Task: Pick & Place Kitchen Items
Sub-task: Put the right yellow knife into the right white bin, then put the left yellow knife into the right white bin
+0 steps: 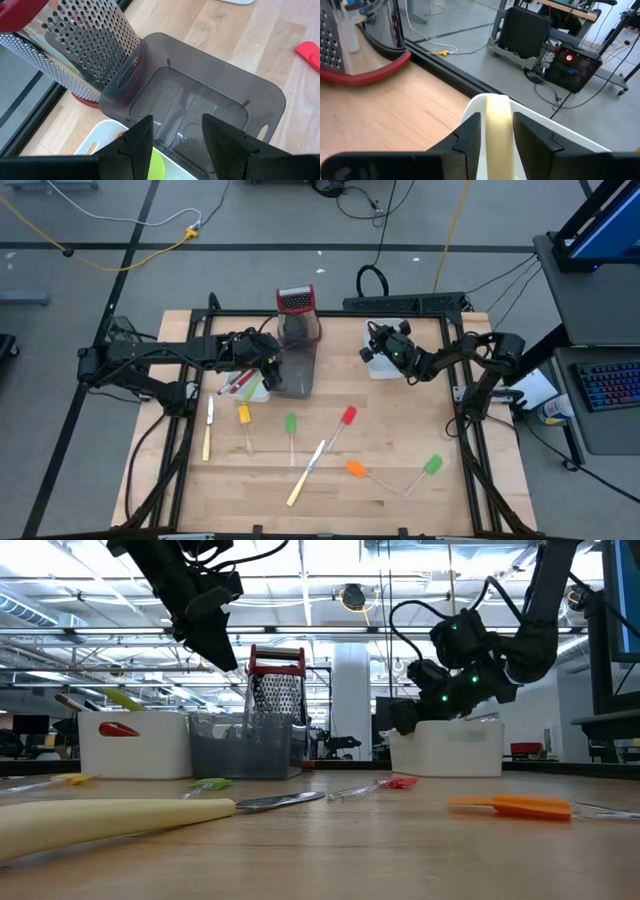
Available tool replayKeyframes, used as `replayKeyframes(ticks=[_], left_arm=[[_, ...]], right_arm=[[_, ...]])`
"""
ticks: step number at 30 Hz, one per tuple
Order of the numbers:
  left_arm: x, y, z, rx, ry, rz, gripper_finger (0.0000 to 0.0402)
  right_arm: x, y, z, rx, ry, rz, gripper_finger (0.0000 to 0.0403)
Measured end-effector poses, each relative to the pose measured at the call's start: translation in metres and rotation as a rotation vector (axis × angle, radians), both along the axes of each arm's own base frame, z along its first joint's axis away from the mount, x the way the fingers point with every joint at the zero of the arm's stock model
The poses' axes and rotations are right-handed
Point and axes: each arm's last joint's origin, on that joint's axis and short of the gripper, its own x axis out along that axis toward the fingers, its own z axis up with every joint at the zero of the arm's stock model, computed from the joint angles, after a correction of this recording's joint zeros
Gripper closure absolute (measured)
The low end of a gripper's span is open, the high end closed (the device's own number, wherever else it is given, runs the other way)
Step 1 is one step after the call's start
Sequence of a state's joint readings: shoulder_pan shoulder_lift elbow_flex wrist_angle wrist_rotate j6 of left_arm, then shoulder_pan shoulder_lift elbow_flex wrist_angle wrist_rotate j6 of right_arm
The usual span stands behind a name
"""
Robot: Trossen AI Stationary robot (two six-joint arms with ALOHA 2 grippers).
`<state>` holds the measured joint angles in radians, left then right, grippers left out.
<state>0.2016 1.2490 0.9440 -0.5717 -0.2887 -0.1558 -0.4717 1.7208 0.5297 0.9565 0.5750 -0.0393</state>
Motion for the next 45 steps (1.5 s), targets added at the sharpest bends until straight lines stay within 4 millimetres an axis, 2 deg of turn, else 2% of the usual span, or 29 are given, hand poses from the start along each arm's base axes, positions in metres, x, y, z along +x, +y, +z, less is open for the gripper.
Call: replayKeyframes(ticks=[7,14,16,22,27,31,36,45], left_arm=[[0.0,0.0,0.0,0.0,0.001,0.0,0.0227],[0.0,0.0,0.0,0.0,0.001,0.0,0.0227],[0.0,0.0,0.0,0.0,0.001,0.0,0.0227],[0.0,0.0,0.0,0.0,0.001,0.0,0.0227],[-0.001,-0.001,-0.001,-0.003,0.021,-0.006,0.0227],[-0.005,-0.006,-0.005,-0.051,0.05,0.032,0.0227],[-0.015,-0.019,-0.012,-0.143,0.142,0.112,0.0227],[-0.033,-0.044,-0.03,-0.291,0.242,0.221,0.0227]], right_arm=[[0.001,0.0,0.007,-0.033,-0.027,0.005,0.0257],[0.004,0.006,0.033,-0.15,-0.118,0.085,0.0217],[0.007,0.011,0.041,-0.157,-0.167,0.208,0.0211],[0.017,0.037,0.06,-0.124,-0.295,0.752,0.0207],[0.022,0.059,0.063,-0.02,-0.364,1.0,0.0212],[0.026,0.074,0.062,0.01,-0.37,1.076,0.0215],[0.029,0.088,0.062,-0.034,-0.339,1.134,0.0214],[0.03,0.093,0.062,-0.111,-0.298,1.165,0.022]])
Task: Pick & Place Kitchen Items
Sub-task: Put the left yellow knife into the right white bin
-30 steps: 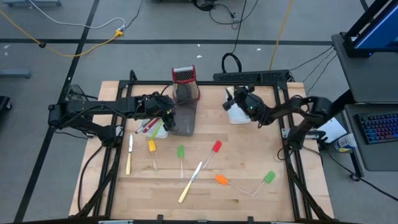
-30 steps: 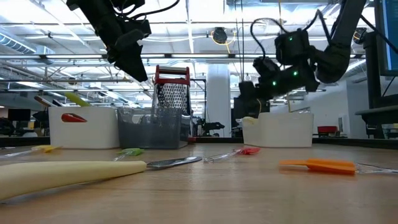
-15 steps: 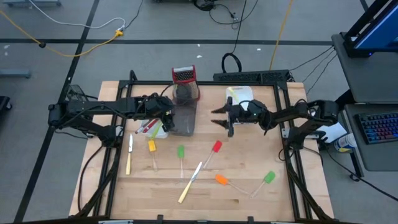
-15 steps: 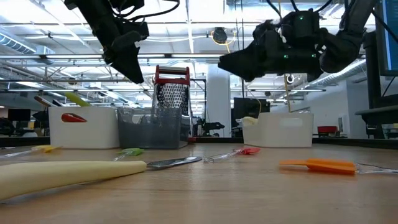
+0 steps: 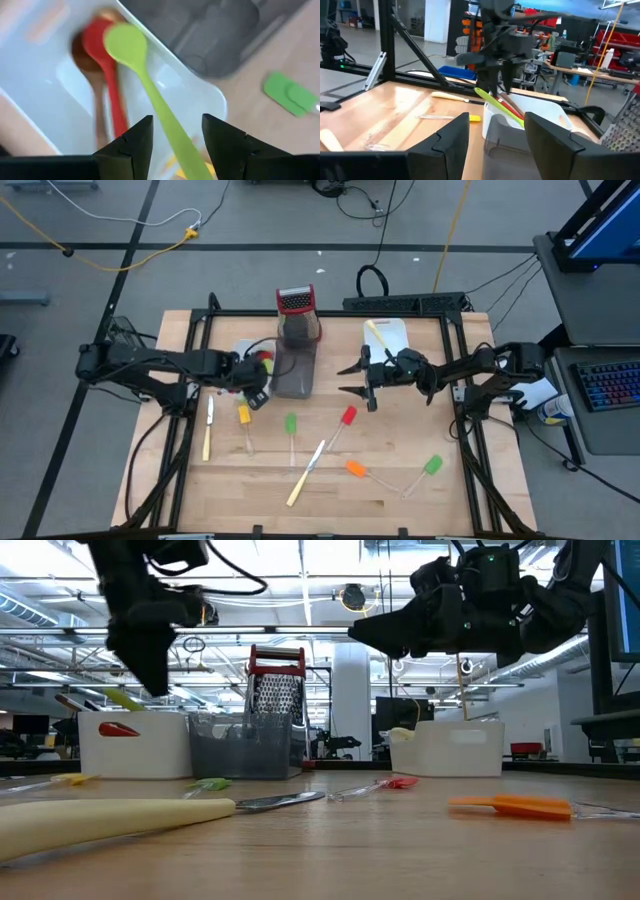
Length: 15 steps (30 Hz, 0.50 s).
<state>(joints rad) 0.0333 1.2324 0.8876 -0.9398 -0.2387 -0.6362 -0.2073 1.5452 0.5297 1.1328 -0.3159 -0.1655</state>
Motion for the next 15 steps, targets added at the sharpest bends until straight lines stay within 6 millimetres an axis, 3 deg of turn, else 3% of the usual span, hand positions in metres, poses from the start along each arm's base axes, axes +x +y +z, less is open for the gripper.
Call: replayKeyframes(ticks=[6,15], left_arm=[[-0.027,-0.01,-0.005,-0.102,-0.061,0.095,0.0227],[-0.07,-0.023,0.026,-0.203,-0.284,0.13,0.0227]], right_arm=[[0.0,-0.001,-0.001,-0.039,0.004,-0.003,0.0219],[0.0,-0.001,-0.001,-0.084,-0.003,-0.007,0.0222]])
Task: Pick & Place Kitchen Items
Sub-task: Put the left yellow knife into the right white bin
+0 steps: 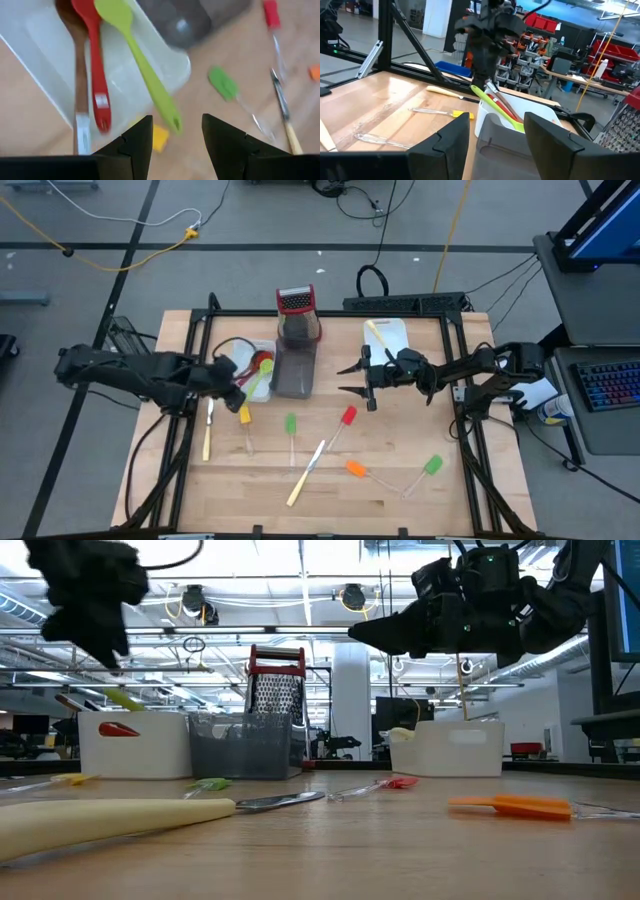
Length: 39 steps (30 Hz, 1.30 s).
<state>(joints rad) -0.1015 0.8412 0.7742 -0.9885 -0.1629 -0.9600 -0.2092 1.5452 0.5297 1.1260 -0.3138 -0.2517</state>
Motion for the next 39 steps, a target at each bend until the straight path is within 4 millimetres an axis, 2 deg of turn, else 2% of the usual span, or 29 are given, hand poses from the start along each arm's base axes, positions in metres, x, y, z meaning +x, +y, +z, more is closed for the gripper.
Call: replayKeyframes(ticks=[7,11,17,21,28,39], left_arm=[[-0.024,-0.016,-0.004,-0.132,0.147,0.041,0.0227],[-0.027,-0.026,-0.007,-0.198,0.199,0.099,0.0227],[-0.023,-0.044,-0.015,-0.2,0.26,0.107,0.0227],[-0.023,-0.055,-0.034,-0.265,0.3,0.179,0.0227],[-0.029,-0.075,-0.07,-0.422,0.283,0.149,0.0227],[-0.046,-0.082,-0.087,-0.426,0.356,0.231,0.0227]], right_arm=[[0.0,0.0,0.0,0.001,0.003,-0.001,0.0226],[0.0,0.0,0.0,0.001,0.004,-0.001,0.0227],[0.0,0.0,0.0,0.001,0.004,-0.002,0.0227],[0.0,0.0,0.0,0.001,0.005,-0.002,0.0227],[0.0,0.0,-0.001,0.002,0.01,-0.002,0.0227],[0.0,0.0,-0.001,0.005,0.011,-0.001,0.0231]])
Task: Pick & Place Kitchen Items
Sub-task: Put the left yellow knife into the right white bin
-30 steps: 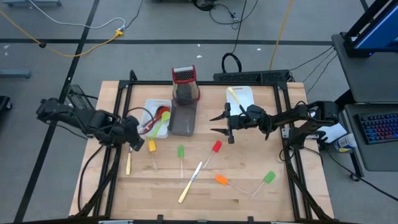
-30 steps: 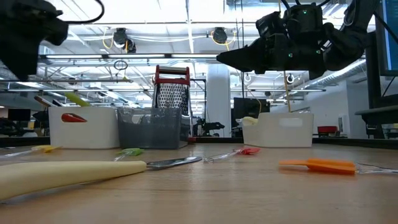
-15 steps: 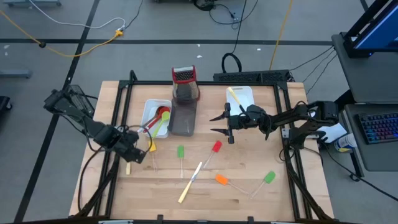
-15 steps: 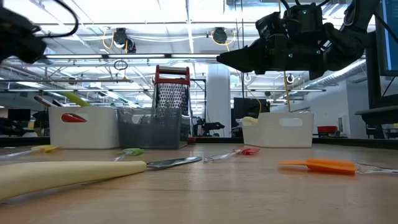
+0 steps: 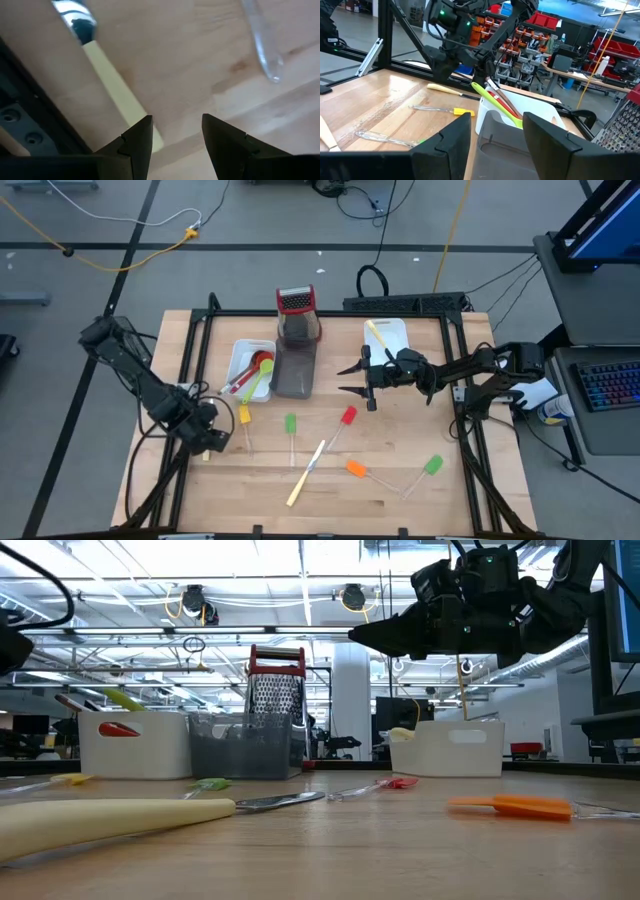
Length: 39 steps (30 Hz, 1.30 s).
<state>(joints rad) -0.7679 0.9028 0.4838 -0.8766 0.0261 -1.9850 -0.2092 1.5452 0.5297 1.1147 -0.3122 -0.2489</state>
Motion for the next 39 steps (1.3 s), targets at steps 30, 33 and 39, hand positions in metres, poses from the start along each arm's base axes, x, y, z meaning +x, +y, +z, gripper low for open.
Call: replayKeyframes(ticks=[30,33,39], left_arm=[[-0.025,0.008,-0.04,0.026,0.213,0.15,0.0293],[-0.025,0.007,-0.04,0.02,0.212,0.159,0.0343],[-0.021,0.003,-0.037,-0.023,0.173,0.14,0.0357]], right_arm=[[0.0,0.0,0.0,-0.003,-0.003,0.0,0.0232],[0.0,0.0,0.0,-0.009,-0.003,-0.001,0.0232],[0.0,0.0,0.0,-0.01,0.0,-0.001,0.0232]])
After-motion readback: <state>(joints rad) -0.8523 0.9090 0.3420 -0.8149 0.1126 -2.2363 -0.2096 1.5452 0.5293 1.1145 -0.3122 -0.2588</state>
